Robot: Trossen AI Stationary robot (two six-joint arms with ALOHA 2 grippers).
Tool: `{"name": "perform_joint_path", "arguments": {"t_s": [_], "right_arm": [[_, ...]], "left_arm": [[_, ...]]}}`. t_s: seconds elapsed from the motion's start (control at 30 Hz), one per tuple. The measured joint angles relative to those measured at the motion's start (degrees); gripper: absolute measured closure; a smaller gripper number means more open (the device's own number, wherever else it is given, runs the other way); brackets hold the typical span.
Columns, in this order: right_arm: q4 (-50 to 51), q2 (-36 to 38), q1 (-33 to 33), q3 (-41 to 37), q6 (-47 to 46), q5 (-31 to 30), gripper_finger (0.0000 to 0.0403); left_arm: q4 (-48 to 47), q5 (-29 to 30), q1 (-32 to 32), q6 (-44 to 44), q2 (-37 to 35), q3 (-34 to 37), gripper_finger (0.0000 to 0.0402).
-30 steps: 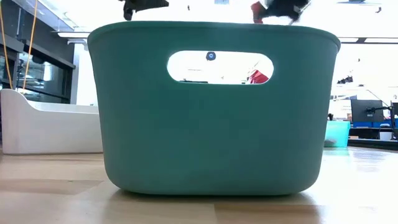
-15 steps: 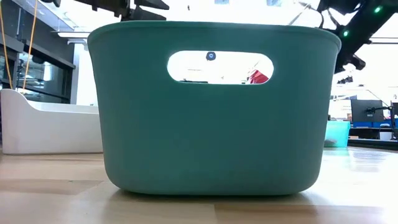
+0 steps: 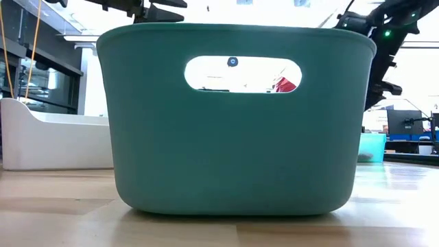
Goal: Sort candy
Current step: Put the orange chocolate into the transparent green bin
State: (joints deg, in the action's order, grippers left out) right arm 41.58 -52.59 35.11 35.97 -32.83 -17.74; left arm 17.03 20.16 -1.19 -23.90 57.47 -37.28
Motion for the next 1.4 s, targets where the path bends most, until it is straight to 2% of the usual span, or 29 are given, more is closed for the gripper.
{"name": "perform_joint_path", "arguments": {"t_s": [0.1,0.2,0.27,0.37,0.47,0.57,0.67,0.8,0.93,1.17,1.4], "right_arm": [[-0.7,0.3,0.2,0.0,2.3,0.1,0.0177],[-0.6,1.2,0.2,1.7,3.1,3.4,0.0139],[-1.5,2.1,0.2,3.7,3.2,7.9,0.0125],[-6.7,3.9,-1.0,6.1,3.2,18.5,0.0120],[-18.5,5.6,-4.5,6.9,0.6,30.5,0.0123],[-30.7,5.8,-10.7,6.9,-1.4,35.5,0.0129],[-40.6,4.2,-18.2,6.9,2.5,34.3,0.0136],[-51.0,-0.4,-27.2,6.9,12.1,29.3,0.0143],[-58.2,-5.5,-33.1,6.9,20.2,24.2,0.0144],[-60.0,-10.2,-37.7,6.8,26.7,17.5,0.0144],[-60.4,-10.5,-38.1,6.8,26.9,16.3,0.0144]], "left_arm": [[0.0,0.0,0.0,0.0,0.0,0.0,0.0279],[0.0,0.0,0.0,0.0,0.0,0.0,0.0279],[0.0,0.0,0.0,0.1,0.0,0.0,0.0279],[0.0,0.0,0.0,1.0,0.0,0.0,0.0279],[0.1,-0.2,0.0,2.3,0.0,0.0,0.0279],[1.9,-1.3,0.0,3.6,0.5,0.0,0.0279],[8.0,-3.7,0.0,4.8,2.6,0.0,0.0279],[18.0,-6.8,0.0,6.5,8.1,-0.3,0.0279],[18.8,-9.4,0.0,8.7,13.8,-2.9,0.0279],[18.9,-12.2,0.0,14.5,17.5,-6.4,0.0279],[18.9,-12.2,0.0,16.1,17.1,-6.5,0.0279]]}}
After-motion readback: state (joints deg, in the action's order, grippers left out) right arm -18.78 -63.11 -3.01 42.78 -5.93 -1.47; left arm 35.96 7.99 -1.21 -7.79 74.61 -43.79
